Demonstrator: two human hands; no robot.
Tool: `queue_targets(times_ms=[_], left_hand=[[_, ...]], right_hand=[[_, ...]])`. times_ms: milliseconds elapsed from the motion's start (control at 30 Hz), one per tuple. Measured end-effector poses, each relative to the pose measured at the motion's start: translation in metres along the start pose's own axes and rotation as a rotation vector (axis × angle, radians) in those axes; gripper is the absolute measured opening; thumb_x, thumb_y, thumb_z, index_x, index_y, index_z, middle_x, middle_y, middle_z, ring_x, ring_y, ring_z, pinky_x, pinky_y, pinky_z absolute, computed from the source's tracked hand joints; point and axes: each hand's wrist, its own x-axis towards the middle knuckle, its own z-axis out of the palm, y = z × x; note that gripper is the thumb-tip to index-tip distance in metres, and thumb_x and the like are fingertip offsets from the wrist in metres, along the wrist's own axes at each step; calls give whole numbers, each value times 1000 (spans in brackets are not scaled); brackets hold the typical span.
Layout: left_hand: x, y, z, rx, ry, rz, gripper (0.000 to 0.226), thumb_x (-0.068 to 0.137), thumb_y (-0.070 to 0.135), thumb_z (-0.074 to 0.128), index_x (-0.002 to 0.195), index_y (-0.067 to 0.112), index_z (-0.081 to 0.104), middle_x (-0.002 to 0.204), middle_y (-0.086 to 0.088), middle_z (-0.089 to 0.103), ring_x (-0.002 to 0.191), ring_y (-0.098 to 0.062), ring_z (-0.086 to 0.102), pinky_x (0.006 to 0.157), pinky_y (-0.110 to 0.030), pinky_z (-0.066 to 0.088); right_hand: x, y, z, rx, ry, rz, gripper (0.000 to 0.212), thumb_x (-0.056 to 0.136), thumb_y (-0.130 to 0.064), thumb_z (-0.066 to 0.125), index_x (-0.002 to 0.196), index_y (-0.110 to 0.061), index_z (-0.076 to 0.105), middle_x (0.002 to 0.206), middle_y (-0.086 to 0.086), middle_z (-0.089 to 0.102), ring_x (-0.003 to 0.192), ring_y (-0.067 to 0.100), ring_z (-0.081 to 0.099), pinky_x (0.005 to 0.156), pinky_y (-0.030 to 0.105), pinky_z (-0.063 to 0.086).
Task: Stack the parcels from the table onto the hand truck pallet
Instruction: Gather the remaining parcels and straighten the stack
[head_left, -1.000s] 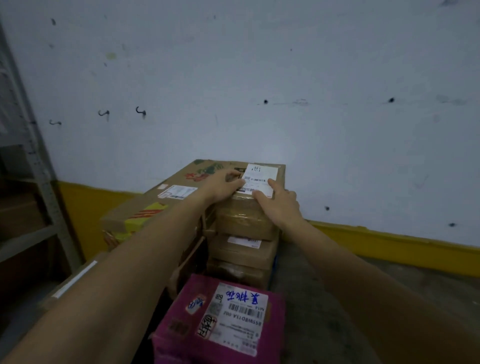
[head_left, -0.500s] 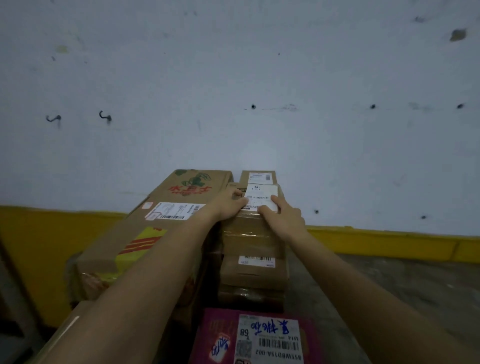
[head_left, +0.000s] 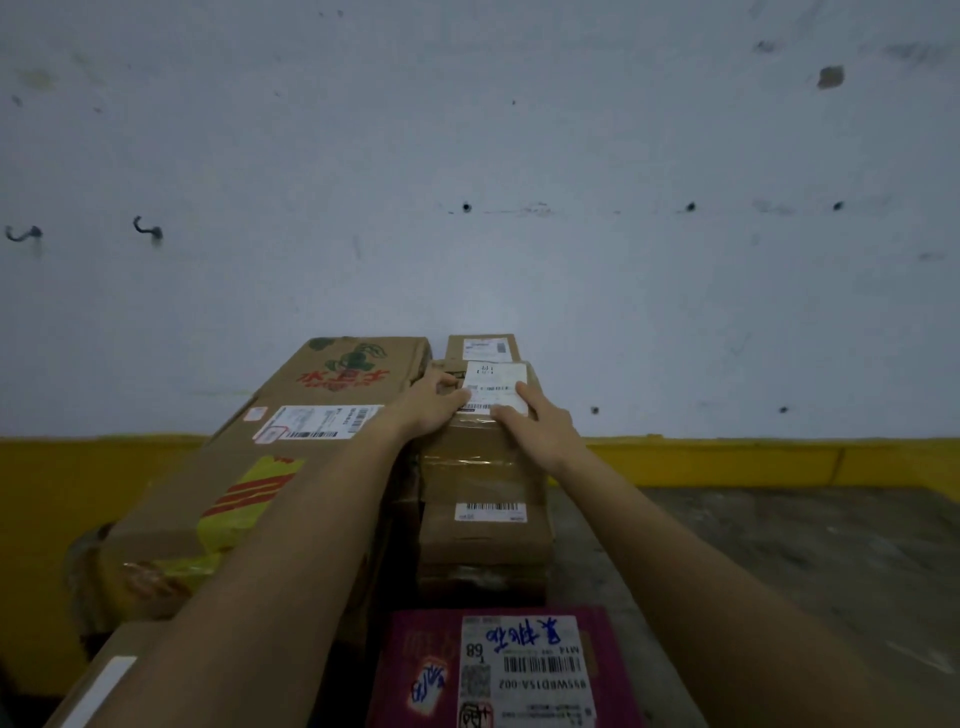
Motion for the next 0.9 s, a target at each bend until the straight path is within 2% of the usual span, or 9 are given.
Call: queue_targets(times_ms=[133,233,367,467,533,600,633,733,900], left_hand=[[1,1,-2,-95,-28,-5,48,91,35,47,137,22,42,137,-8,46,103,-16,46,79,-28,40],[4,1,-5,-130,-22,9,44,90,28,49,133,20,47,134,-7,49,101,-15,46,81,-28,41],[6,4,-8,-98,-25,63,42,90,23,48,132,18,48,130,-6,51,95,-12,47,75,-26,39],[3,7,-11,-165,5,84,41,91,23,48,132,17,50,114,-6,59,83,-13,55,65,-24,44],[1,13,-13,-178,65,73,41,92,22,49,131,13,50,116,-8,59,96,-21,60,76,-29,49],[-4,19,-15,-129,152,61,40,91,20,51,130,10,52,133,-12,53,121,-28,51,97,-35,42],[-8,22,-15,-89,169,70,39,91,21,51,129,10,52,137,-12,50,125,-28,47,102,-36,39],[-25,29,-12,53,154,115,42,92,32,47,131,15,50,139,-9,48,124,-27,46,101,-37,37],[-55,53,2,61,252,87,46,92,36,45,136,21,44,143,-9,44,128,-29,42,104,-41,34]], right_hand=[[-3,-1,-4,46,-28,0,67,90,-54,45,148,-31,19,153,10,26,136,32,31,111,47,30],[-4,-1,-6,53,-26,-29,64,92,-51,44,147,-30,21,153,7,27,136,29,32,111,43,30],[-9,6,-12,14,46,-70,62,92,-50,45,146,-30,24,150,8,32,136,31,31,111,49,30],[-19,13,-23,3,95,-88,64,90,-52,47,147,-32,23,153,9,26,140,31,23,113,52,25],[-26,16,-30,-15,109,-90,64,90,-53,47,146,-32,23,154,9,24,141,30,21,114,51,23],[-35,20,-38,-11,106,-95,64,90,-52,47,146,-32,24,154,8,23,141,29,20,114,49,23],[-39,22,-41,-2,100,-103,64,90,-51,47,146,-32,24,154,7,23,142,29,21,114,47,23],[-57,28,-54,9,66,-134,62,92,-48,47,147,-30,24,155,5,22,142,26,21,113,42,23],[-93,40,-85,-7,-7,-153,61,93,-46,47,147,-31,24,155,5,20,141,25,24,110,36,27]])
